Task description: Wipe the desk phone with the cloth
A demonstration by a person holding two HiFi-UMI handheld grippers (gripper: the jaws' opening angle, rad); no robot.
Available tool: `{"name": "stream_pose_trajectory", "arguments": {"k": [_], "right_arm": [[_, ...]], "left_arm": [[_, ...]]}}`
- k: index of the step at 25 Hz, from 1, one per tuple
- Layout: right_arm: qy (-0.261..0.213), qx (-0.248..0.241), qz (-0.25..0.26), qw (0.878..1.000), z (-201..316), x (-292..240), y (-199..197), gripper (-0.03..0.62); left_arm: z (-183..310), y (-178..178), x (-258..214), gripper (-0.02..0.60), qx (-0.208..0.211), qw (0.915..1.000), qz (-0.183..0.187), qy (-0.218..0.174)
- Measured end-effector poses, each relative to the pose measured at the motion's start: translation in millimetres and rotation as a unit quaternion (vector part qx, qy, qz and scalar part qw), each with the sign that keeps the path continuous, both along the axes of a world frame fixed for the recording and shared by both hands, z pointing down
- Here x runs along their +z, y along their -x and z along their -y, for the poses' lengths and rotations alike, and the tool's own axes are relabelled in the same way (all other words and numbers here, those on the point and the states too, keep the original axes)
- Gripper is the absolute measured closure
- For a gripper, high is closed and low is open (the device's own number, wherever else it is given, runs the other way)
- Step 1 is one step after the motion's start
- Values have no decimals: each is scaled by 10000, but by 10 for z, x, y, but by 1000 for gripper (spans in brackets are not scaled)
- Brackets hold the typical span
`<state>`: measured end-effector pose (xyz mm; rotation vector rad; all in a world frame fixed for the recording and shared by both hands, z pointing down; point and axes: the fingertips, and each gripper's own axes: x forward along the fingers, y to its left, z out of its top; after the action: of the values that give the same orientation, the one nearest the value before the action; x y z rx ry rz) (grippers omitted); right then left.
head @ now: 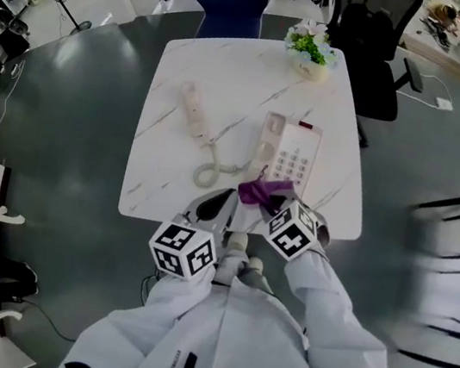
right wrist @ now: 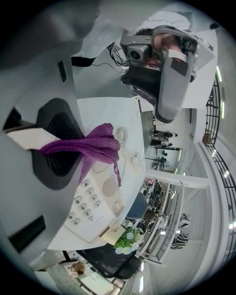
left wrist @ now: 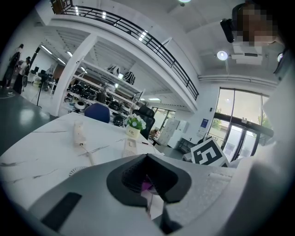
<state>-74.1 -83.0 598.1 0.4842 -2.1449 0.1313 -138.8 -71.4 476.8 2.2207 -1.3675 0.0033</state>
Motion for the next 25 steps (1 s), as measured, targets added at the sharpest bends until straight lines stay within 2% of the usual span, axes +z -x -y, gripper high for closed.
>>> {"name": "stream_pose_trajectory", "arguments": {"k": [6,12,17,21,25], "right_arm": [[334,165,415,9984,-119,-49,-43,553],[322,694,1481,9860,-45,-332,-143,553],[90,1200,2503,9607,97,-736,-277,553],[-123,1497,3325,9311,181,-1044,-398,554],[-423,1701,3812,9077,246,-1313,-511,554]], "left_arm": [[-10,-9,-61,584,-10,9999,64,-103],[43,-10,-201,584,13,9995,138,-290],[115,-20,-384,584,129,9983,213,-532],[152,17,-516,584,168,9967,309,-736],[200,100,-673,584,148,9948,363,-943]]}}
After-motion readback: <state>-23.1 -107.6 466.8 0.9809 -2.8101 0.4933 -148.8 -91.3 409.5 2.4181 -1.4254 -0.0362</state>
